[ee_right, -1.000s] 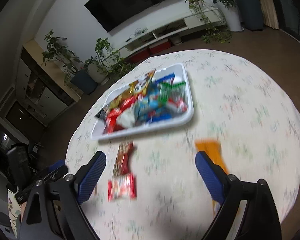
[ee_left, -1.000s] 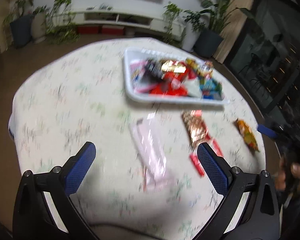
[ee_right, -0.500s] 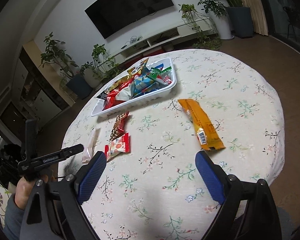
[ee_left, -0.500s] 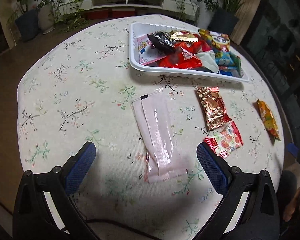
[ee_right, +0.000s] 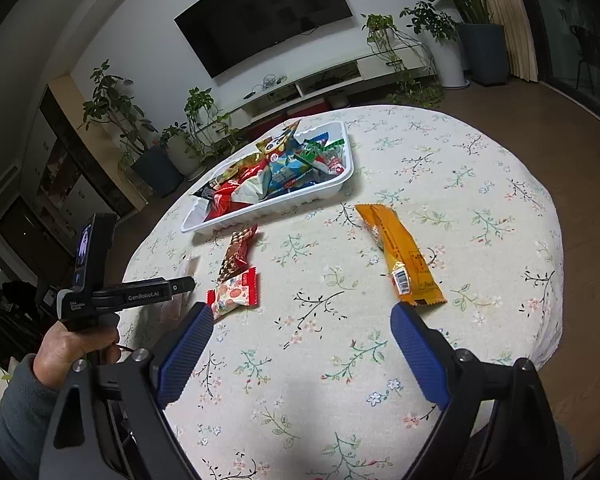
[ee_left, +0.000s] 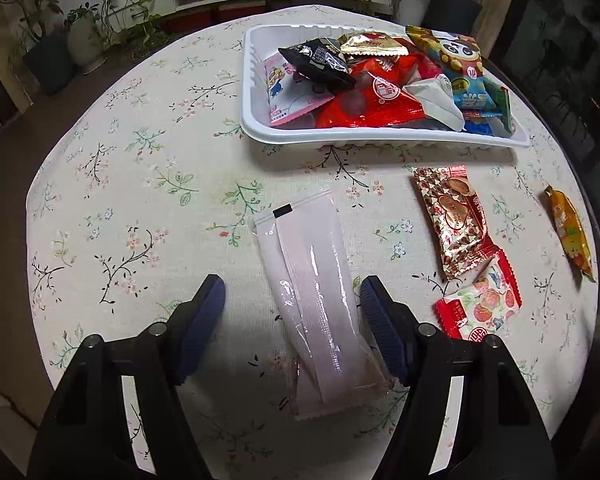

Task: Organize snacks
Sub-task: 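Grasp the clear pink stick packet with the left tool while the right tool grasps the orange bar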

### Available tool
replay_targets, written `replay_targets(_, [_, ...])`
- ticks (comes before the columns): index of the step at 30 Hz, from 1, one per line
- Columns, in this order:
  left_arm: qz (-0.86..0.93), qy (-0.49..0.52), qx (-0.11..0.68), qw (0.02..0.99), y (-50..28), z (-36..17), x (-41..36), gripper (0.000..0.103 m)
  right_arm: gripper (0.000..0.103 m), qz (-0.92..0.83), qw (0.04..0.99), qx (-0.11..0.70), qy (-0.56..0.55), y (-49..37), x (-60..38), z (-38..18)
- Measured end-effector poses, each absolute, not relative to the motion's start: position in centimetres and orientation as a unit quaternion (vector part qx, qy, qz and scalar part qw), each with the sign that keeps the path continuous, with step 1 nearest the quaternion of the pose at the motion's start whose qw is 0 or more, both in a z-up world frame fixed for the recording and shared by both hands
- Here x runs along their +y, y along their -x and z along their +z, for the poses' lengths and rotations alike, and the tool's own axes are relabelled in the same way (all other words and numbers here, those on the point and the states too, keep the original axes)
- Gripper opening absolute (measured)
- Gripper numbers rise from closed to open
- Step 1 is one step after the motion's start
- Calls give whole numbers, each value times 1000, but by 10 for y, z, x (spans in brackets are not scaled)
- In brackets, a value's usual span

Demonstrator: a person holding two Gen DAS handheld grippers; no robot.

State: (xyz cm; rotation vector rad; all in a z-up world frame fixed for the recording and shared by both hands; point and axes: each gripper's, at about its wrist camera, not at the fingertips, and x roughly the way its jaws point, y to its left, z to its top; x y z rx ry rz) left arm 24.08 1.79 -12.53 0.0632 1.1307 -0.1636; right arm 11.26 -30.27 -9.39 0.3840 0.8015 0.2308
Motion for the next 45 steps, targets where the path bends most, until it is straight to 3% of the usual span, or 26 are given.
replay_targets(3, [-84, -43, 531, 842, -240, -126, 11, 62, 92, 113, 897, 386, -182, -111, -301, -93])
replay_targets(11, [-110, -63, 527, 840, -235, -123, -4, 34, 91, 110, 901, 384, -169, -109, -299, -89])
replay_targets(17, [-136, -68, 525, 837, -227, -120, -4, 24, 88, 112, 899, 389, -165, -111, -301, -88])
replay_targets(34, [-187, 28, 498, 846, -163, -103, 38, 20, 79, 82, 870, 480, -76, -171, -332, -106])
replay_targets(38, [-201, 51, 498, 842, -151, -102, 40, 20, 65, 84, 855, 509, -57, -195, -332, -117])
replay_targets(45, [-208, 63, 496, 841, -144, -101, 43, 20, 59, 78, 840, 537, -27, -221, -328, -135])
